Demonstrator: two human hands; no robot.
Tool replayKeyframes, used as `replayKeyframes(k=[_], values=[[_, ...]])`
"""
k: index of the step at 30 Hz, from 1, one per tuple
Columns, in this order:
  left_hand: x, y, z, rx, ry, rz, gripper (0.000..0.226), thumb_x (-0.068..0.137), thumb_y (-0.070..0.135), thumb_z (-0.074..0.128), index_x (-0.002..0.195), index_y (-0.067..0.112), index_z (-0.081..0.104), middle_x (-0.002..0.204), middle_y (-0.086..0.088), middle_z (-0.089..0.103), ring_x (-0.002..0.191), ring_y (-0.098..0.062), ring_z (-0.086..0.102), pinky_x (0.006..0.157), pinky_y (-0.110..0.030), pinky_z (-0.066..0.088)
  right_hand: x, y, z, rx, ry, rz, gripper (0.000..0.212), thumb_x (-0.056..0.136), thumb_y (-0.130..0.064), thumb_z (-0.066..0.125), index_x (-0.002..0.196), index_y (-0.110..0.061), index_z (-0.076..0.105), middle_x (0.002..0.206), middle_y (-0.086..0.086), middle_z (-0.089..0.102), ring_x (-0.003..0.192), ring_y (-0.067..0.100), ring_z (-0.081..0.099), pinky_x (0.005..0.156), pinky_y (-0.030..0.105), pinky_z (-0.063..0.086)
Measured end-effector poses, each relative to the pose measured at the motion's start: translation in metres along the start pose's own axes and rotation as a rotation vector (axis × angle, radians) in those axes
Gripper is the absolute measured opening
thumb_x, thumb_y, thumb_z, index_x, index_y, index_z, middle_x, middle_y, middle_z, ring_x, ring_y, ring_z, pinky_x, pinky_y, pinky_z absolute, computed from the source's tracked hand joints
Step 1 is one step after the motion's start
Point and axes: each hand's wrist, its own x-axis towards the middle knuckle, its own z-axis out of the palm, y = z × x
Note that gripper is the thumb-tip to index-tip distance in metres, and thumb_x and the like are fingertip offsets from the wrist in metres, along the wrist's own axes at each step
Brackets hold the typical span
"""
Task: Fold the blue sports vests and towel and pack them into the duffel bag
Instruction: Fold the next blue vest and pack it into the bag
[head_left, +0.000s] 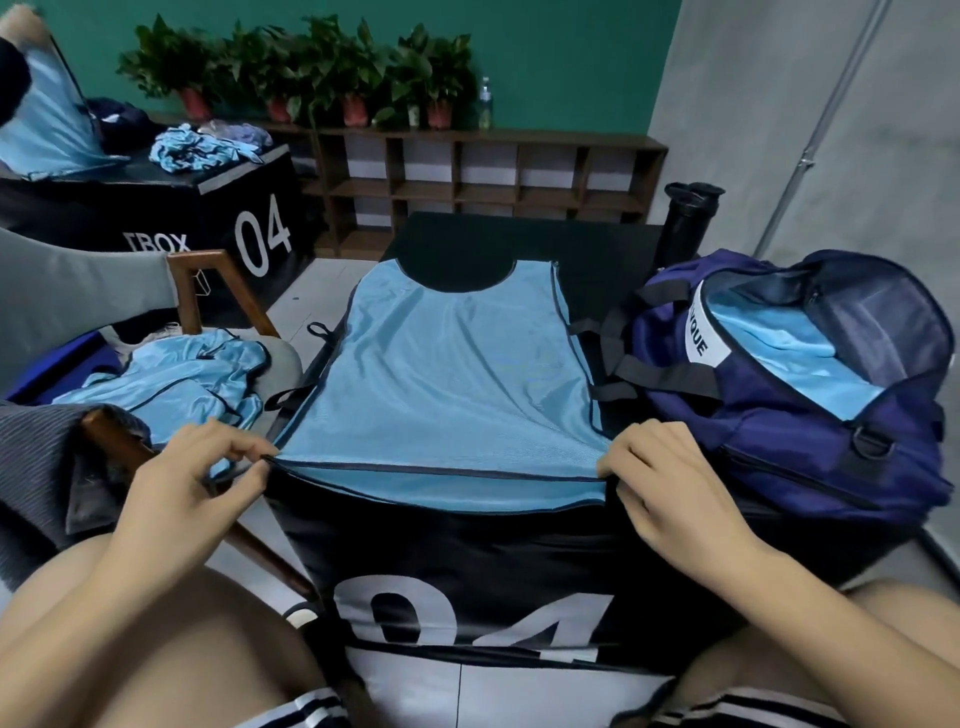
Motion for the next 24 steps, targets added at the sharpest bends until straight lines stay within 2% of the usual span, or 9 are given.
replayKeyframes(k=[3,7,10,13,15,17,20,24], values=[[-0.002,-0.003,-0.003,0.008,-0.036,0.004,0.036,0.085,-0.007,0.081,0.096,0.027,0.073,0.097,0.015,0.068,0.095,-0.017,0.059,0.084,-0.020,0.041,-0.007,-0.002,0.001,0.041,-0.055,-0.058,0.024,0.084,0.003,0.060,0.098,-0.015,0.066,0.101,0.001,0.056,0.087,0.030,0.052,0.077,0.042,0.040],[-0.001,-0.006,-0.006,0.051,-0.081,-0.031,0.039,0.082,-0.009,0.083,0.093,0.027,0.073,0.099,0.015,0.066,0.093,-0.009,0.059,0.080,-0.013,0.040,-0.016,-0.004,0.007,0.105,-0.138,-0.072,0.025,0.087,0.000,0.064,0.102,-0.020,0.063,0.103,-0.005,0.054,0.089,0.024,0.050,0.080,0.037,0.038],[-0.001,-0.005,-0.007,0.031,-0.085,-0.070,0.038,0.083,-0.008,0.083,0.093,0.027,0.073,0.098,0.015,0.065,0.086,-0.003,0.058,0.070,-0.014,0.043,-0.018,-0.009,0.010,0.105,-0.100,-0.058,0.012,0.098,-0.020,0.066,0.109,-0.020,0.066,0.108,-0.005,0.055,0.096,0.024,0.053,0.086,0.038,0.041],[0.001,-0.004,-0.007,-0.006,-0.055,-0.122,0.028,0.087,-0.004,0.080,0.094,0.023,0.073,0.091,0.011,0.066,0.078,-0.005,0.058,0.064,-0.025,0.046,-0.019,-0.016,0.018,0.041,-0.090,0.020,0.043,0.094,-0.052,0.072,0.119,-0.018,0.068,0.118,0.000,0.057,0.107,0.025,0.056,0.097,0.040,0.042],[0.003,-0.005,-0.007,-0.015,-0.048,-0.127,0.025,0.089,-0.002,0.080,0.094,0.021,0.073,0.087,0.009,0.066,0.077,-0.007,0.059,0.067,-0.026,0.045,-0.015,-0.023,0.026,-0.012,-0.086,0.049,0.055,0.089,-0.061,0.074,0.121,-0.017,0.068,0.120,0.002,0.058,0.110,0.027,0.056,0.099,0.041,0.043],[0.005,-0.008,-0.005,-0.036,-0.046,-0.137,0.023,0.091,-0.001,0.078,0.096,0.020,0.073,0.085,0.008,0.067,0.076,-0.010,0.061,0.068,-0.029,0.046,-0.007,-0.031,0.035,-0.047,-0.093,0.050,0.054,0.087,-0.059,0.075,0.120,-0.016,0.068,0.118,0.004,0.058,0.109,0.029,0.057,0.098,0.044,0.044],[0.005,-0.011,-0.002,-0.078,-0.021,-0.157,0.024,0.092,0.001,0.077,0.101,0.023,0.072,0.084,0.004,0.067,0.075,-0.021,0.064,0.068,-0.037,0.048,0.006,-0.041,0.043,-0.076,-0.100,0.024,0.042,0.084,-0.045,0.076,0.111,-0.016,0.064,0.113,0.003,0.057,0.101,0.030,0.057,0.092,0.044,0.045],[0.003,-0.015,-0.002,-0.124,-0.007,-0.166,0.027,0.094,0.003,0.076,0.102,0.029,0.071,0.083,0.005,0.067,0.075,-0.025,0.065,0.067,-0.040,0.051,0.015,-0.037,0.038,-0.086,0.013,0.014,0.019,0.085,-0.024,0.070,0.099,-0.014,0.062,0.101,0.004,0.057,0.089,0.031,0.056,0.083,0.045,0.046]])
